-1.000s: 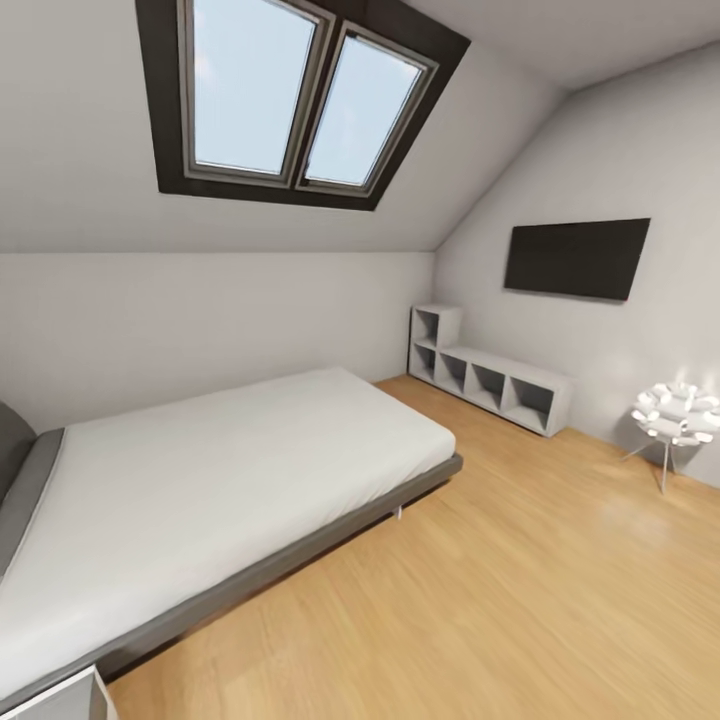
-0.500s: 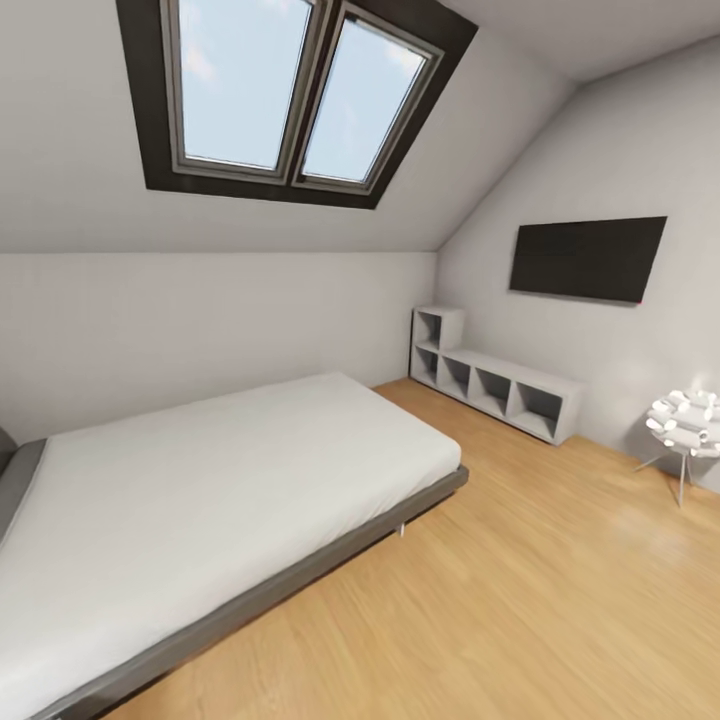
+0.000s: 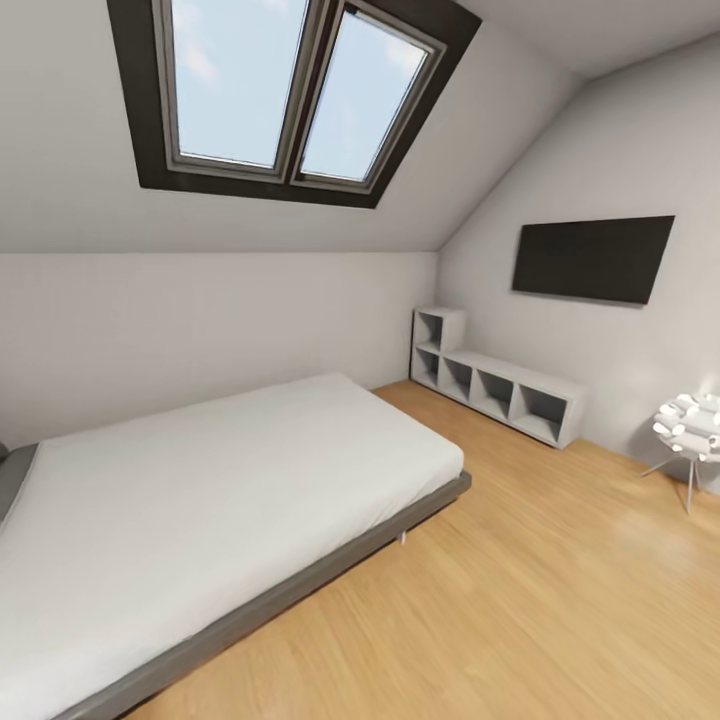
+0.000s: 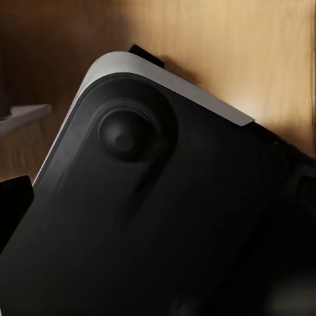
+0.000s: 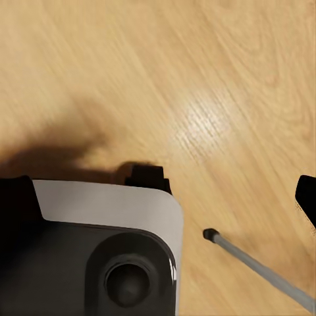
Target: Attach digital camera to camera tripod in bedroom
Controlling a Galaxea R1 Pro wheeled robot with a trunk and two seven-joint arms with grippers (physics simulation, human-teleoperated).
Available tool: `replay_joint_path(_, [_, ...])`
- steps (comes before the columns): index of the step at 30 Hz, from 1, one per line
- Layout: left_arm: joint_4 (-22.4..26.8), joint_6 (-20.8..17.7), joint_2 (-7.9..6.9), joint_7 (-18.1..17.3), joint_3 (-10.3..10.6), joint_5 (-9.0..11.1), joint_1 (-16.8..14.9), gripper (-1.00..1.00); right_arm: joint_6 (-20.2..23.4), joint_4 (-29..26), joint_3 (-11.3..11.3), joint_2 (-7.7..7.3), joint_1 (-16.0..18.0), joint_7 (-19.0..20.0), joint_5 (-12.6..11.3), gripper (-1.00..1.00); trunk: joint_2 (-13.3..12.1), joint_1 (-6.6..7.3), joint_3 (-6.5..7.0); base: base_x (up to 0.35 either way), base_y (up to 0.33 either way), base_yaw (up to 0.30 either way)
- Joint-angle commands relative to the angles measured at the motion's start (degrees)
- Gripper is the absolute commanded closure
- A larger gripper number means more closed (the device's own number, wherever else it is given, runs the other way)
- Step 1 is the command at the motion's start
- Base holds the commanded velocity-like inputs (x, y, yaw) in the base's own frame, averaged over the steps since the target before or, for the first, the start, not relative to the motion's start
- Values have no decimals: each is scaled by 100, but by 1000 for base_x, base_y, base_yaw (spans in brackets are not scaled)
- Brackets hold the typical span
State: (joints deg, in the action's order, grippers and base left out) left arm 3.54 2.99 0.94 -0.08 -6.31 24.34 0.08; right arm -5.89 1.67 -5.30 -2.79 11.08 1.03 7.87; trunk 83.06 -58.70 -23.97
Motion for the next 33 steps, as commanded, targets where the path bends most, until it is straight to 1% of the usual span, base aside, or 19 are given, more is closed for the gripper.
replay_joint_path(1, [6,9,3,-1,-45,-17,1,-100,-34,18,-50,-3,8,11,57,-100,3,-3,-5,283,0,0])
replay_joint_path(33, [6,9,11,-1,-45,-24,1,-100,-57,18,-56,2,6,13,52,-100,3,-3,-5,318,0,-1])
